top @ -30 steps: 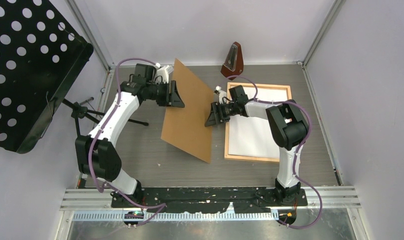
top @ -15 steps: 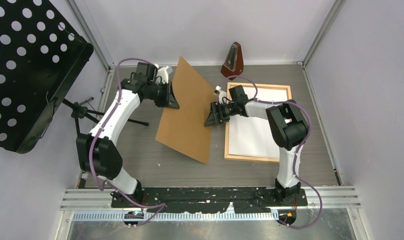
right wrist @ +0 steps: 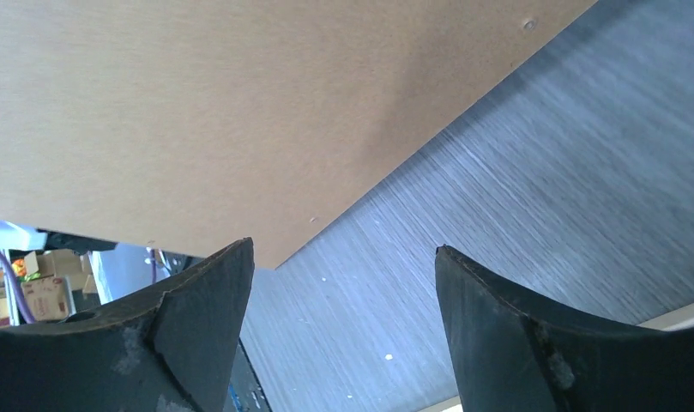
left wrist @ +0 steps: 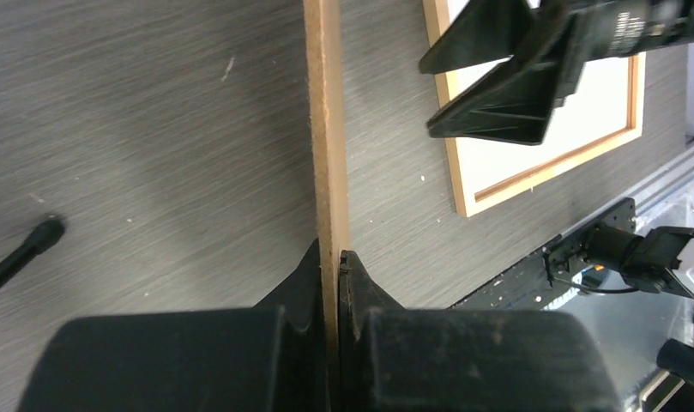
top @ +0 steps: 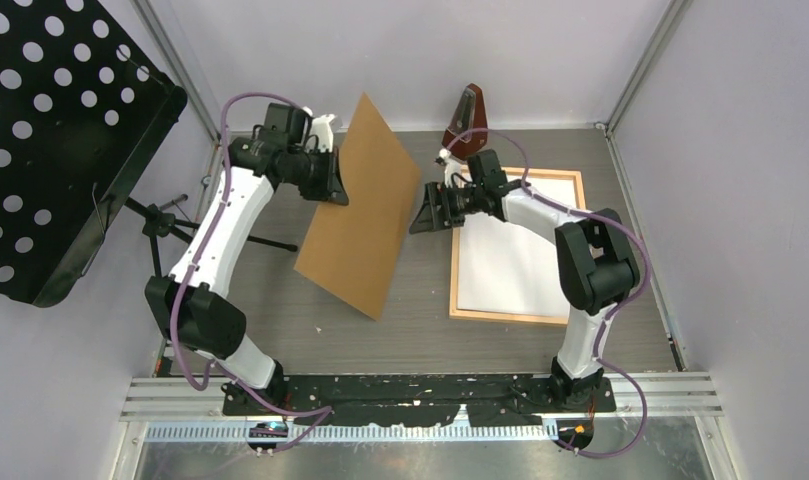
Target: Put the photo into the frame
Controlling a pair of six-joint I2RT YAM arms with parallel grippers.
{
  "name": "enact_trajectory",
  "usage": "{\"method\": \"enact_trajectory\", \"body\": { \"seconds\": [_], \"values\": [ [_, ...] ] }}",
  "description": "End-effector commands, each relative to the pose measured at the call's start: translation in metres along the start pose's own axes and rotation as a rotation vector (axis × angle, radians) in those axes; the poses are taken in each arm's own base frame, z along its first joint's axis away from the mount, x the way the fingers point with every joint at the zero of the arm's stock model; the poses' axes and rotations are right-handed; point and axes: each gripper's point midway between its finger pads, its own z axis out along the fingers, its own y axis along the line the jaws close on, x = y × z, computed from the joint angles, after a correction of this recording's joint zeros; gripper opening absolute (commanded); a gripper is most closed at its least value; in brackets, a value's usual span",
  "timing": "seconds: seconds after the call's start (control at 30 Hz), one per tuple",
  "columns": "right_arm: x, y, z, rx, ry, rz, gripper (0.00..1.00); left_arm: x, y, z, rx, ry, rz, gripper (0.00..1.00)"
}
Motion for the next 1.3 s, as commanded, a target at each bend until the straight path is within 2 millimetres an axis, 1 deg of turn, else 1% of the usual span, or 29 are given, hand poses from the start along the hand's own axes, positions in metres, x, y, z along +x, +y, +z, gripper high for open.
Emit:
{"method": "enact_trajectory", "body": {
  "seconds": [0.0, 0.07, 0.17, 0.33, 0.53, 0.63, 0.8, 0.87, 0.93, 1.0, 1.1, 1.2, 1.27],
  "values": [
    [-0.048, 0.048, -0.032, -0.045, -0.106, -0.064, 0.83, -0.021, 0.001, -0.022, -0.062, -0.072, 0.077, 0.00],
    [-0.055, 0.054, -0.035, -0.052, -0.117, -0.053, 0.83, -0.020, 0.000, -0.024, -0.077, -0.070, 0.078, 0.00],
    [-0.062, 0.063, -0.037, -0.070, -0.119, -0.028, 0.83, -0.016, 0.001, -0.022, -0.111, -0.048, 0.080, 0.00],
    [-0.066, 0.067, -0.037, -0.086, -0.111, -0.011, 0.83, -0.008, 0.003, -0.016, -0.155, -0.015, 0.078, 0.00],
    [-0.070, 0.072, -0.036, -0.111, -0.105, 0.009, 0.83, -0.002, -0.009, -0.010, -0.149, -0.005, 0.081, 0.00],
    [-0.076, 0.078, -0.035, -0.129, -0.106, 0.021, 0.84, -0.001, -0.015, -0.009, -0.140, -0.014, 0.067, 0.00],
    [-0.090, 0.099, -0.037, -0.191, -0.135, 0.031, 0.84, 0.002, -0.020, -0.005, -0.126, -0.009, 0.049, 0.00],
    [-0.094, 0.109, -0.039, -0.207, -0.144, 0.030, 0.85, 0.003, -0.022, -0.004, -0.124, -0.009, 0.047, 0.02],
    [-0.098, 0.119, -0.040, -0.223, -0.147, 0.030, 0.86, 0.002, -0.027, -0.005, -0.117, -0.019, 0.051, 0.07],
    [-0.101, 0.128, -0.041, -0.237, -0.150, 0.029, 0.87, 0.000, -0.036, -0.008, -0.100, -0.034, 0.059, 0.14],
    [-0.103, 0.138, -0.041, -0.250, -0.152, 0.024, 0.88, 0.000, -0.049, -0.013, -0.077, -0.050, 0.084, 0.23],
    [-0.105, 0.145, -0.043, -0.262, -0.160, 0.020, 0.88, 0.003, -0.058, -0.015, -0.058, -0.052, 0.099, 0.40],
    [-0.105, 0.148, -0.045, -0.265, -0.163, 0.019, 0.88, 0.004, -0.062, -0.014, -0.044, -0.049, 0.098, 0.50]
  ]
}}
